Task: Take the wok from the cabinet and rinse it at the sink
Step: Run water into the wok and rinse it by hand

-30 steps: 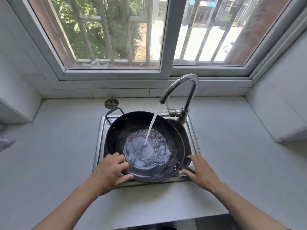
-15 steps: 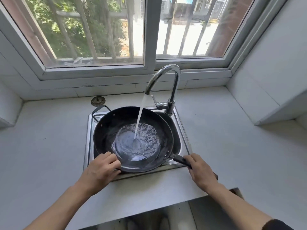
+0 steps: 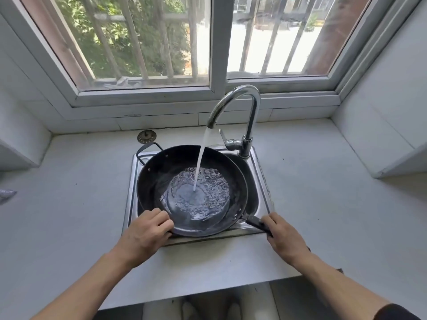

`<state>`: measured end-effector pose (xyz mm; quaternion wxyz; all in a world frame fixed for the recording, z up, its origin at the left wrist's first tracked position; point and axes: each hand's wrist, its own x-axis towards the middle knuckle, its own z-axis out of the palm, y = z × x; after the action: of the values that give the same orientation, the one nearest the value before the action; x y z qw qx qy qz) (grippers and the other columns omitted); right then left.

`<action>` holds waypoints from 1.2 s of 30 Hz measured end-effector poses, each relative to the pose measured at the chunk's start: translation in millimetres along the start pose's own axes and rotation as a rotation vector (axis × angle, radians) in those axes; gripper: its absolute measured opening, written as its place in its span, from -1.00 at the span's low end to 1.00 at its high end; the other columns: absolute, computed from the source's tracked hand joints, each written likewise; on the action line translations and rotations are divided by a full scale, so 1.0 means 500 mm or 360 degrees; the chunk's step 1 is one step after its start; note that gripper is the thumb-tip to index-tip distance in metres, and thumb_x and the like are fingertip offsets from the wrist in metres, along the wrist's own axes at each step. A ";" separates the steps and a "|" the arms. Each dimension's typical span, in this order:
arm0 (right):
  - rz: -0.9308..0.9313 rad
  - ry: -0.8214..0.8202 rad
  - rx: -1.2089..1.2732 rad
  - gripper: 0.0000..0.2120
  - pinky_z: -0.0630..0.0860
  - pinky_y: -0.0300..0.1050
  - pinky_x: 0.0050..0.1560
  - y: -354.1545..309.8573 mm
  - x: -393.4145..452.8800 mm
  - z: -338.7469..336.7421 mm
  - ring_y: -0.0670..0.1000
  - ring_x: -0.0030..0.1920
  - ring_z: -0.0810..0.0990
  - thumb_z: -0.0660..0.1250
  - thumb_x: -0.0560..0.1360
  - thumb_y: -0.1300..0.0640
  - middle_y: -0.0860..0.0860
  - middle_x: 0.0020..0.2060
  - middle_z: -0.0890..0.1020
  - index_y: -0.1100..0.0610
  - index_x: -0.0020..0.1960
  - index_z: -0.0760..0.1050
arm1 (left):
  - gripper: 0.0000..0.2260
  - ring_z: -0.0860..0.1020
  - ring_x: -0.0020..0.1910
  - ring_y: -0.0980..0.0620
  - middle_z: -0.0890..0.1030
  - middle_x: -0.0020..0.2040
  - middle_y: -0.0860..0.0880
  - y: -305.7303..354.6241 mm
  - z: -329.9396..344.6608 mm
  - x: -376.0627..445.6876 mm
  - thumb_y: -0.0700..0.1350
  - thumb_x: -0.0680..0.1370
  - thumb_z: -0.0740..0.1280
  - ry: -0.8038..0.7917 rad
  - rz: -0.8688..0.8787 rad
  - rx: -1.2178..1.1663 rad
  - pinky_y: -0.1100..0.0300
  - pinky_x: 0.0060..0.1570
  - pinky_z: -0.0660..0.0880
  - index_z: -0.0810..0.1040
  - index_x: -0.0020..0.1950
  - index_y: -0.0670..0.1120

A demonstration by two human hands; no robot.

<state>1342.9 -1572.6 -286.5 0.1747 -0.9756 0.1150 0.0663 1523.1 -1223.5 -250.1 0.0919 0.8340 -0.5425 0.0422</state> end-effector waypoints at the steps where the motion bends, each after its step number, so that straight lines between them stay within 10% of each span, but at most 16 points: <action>1: -0.0003 -0.0004 0.0018 -0.72 0.53 0.05 -0.21 0.002 0.000 0.001 0.11 -0.16 0.50 0.30 0.44 0.31 0.00 -0.01 0.45 0.08 0.11 0.43 | -0.90 0.40 -0.24 -0.02 0.47 -0.18 0.01 0.001 -0.002 0.001 -0.10 0.53 0.23 -0.0023 0.0007 0.0020 0.12 -0.30 0.40 0.47 -0.17 -0.06; 21: -0.0024 -0.0008 0.0273 -0.63 0.33 -0.32 -0.29 0.017 -0.012 -0.021 -0.09 -0.23 0.42 0.33 0.38 0.32 -0.18 -0.15 0.40 -0.10 0.03 0.41 | -0.96 0.38 -0.18 0.01 0.45 -0.10 0.05 0.022 -0.063 0.009 -0.17 0.58 0.23 -0.0066 0.0017 0.0122 0.17 -0.19 0.37 0.44 -0.04 -0.04; 36: 0.0006 -0.0085 0.0374 -0.64 0.48 -0.15 -0.20 0.008 -0.016 -0.051 -0.11 -0.18 0.48 0.30 0.37 0.31 -0.14 -0.17 0.50 -0.11 0.00 0.50 | -0.90 0.38 -0.12 0.04 0.45 -0.08 0.09 0.015 -0.123 0.074 -0.10 0.54 0.35 -0.0122 -0.0155 0.0070 0.11 -0.11 0.44 0.43 -0.05 0.01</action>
<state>1336.4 -1583.6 -262.5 0.2906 -0.9461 0.1193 0.0786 1533.1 -1247.4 -182.7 0.0546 0.8622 -0.5032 0.0177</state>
